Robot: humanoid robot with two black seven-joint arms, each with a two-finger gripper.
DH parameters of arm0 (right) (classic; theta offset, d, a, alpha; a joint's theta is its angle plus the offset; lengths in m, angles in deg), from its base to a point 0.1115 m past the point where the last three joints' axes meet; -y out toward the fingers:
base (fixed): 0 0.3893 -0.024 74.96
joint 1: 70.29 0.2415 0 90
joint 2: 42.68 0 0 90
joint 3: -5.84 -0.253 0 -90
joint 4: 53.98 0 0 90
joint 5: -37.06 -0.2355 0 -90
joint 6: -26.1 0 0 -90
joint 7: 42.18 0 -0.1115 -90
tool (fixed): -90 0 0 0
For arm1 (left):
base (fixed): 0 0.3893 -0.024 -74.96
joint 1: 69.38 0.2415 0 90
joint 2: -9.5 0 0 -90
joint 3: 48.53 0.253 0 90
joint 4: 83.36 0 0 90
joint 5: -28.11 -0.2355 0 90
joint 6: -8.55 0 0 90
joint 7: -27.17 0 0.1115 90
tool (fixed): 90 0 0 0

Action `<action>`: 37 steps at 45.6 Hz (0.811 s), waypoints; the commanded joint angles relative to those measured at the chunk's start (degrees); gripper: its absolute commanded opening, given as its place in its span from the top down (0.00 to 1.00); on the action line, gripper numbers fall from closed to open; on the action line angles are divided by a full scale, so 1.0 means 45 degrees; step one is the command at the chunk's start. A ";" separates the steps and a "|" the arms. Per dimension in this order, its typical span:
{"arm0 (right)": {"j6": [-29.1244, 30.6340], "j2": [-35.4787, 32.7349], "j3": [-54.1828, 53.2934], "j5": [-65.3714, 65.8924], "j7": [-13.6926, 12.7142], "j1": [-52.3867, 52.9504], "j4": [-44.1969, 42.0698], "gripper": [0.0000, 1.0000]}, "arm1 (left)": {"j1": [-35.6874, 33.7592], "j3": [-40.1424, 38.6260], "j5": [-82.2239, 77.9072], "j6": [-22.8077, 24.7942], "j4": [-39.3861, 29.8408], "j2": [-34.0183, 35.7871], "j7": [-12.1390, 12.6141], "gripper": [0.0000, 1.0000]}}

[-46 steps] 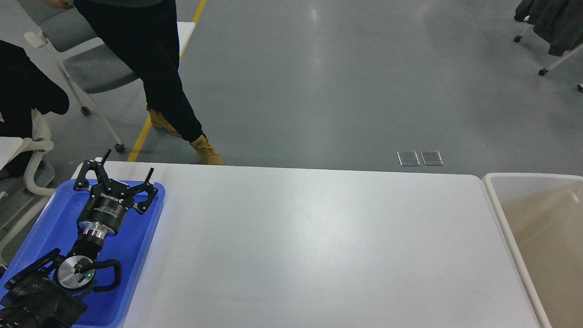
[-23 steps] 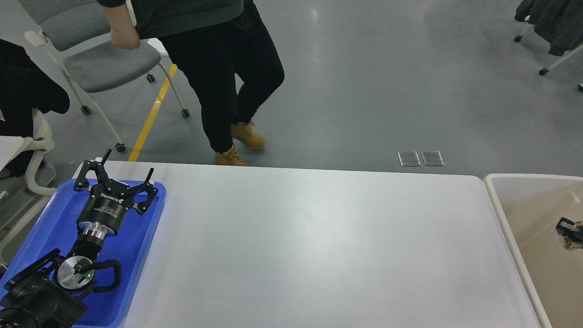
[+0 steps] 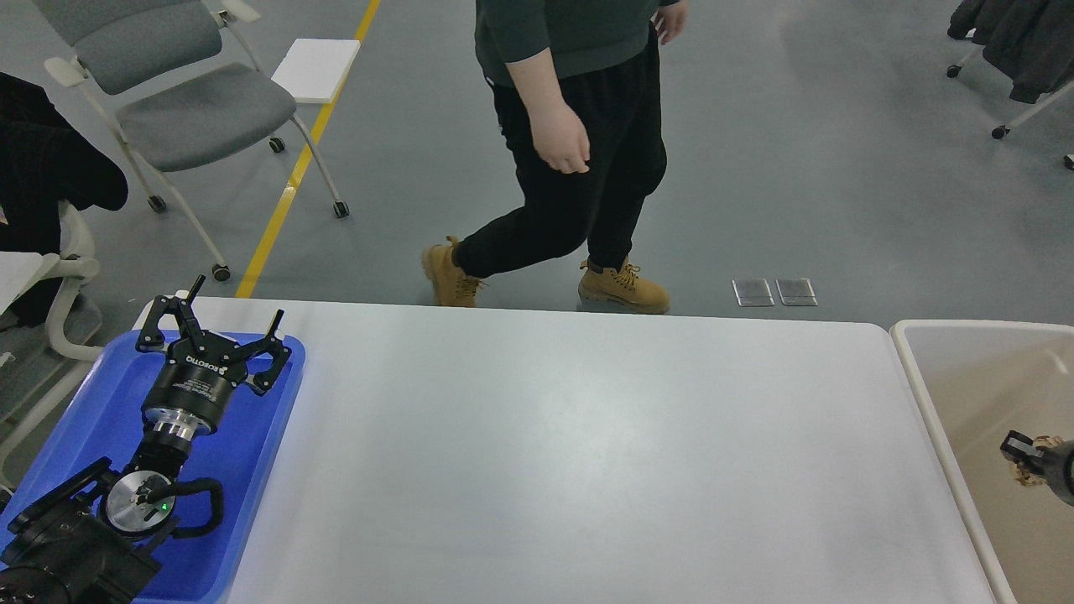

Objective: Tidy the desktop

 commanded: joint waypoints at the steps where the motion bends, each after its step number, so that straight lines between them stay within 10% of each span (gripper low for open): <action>1: -0.0084 -0.0149 -0.0024 -0.0023 -0.0002 -0.0051 0.0057 0.39 | -0.0007 0.0000 0.0000 0.0000 0.0000 -0.0001 0.0000 0.01; 6: -0.0026 -0.0325 -0.0044 -0.0023 0.0018 0.0046 0.0563 0.01 | -0.0007 0.0000 0.0000 0.0000 0.0000 -0.0001 0.0000 0.01; 37: 0.0131 -0.6515 0.2573 0.0173 -0.0002 0.8089 0.9544 0.01 | -0.0007 0.0000 0.0000 0.0000 0.0000 -0.0020 0.0019 0.01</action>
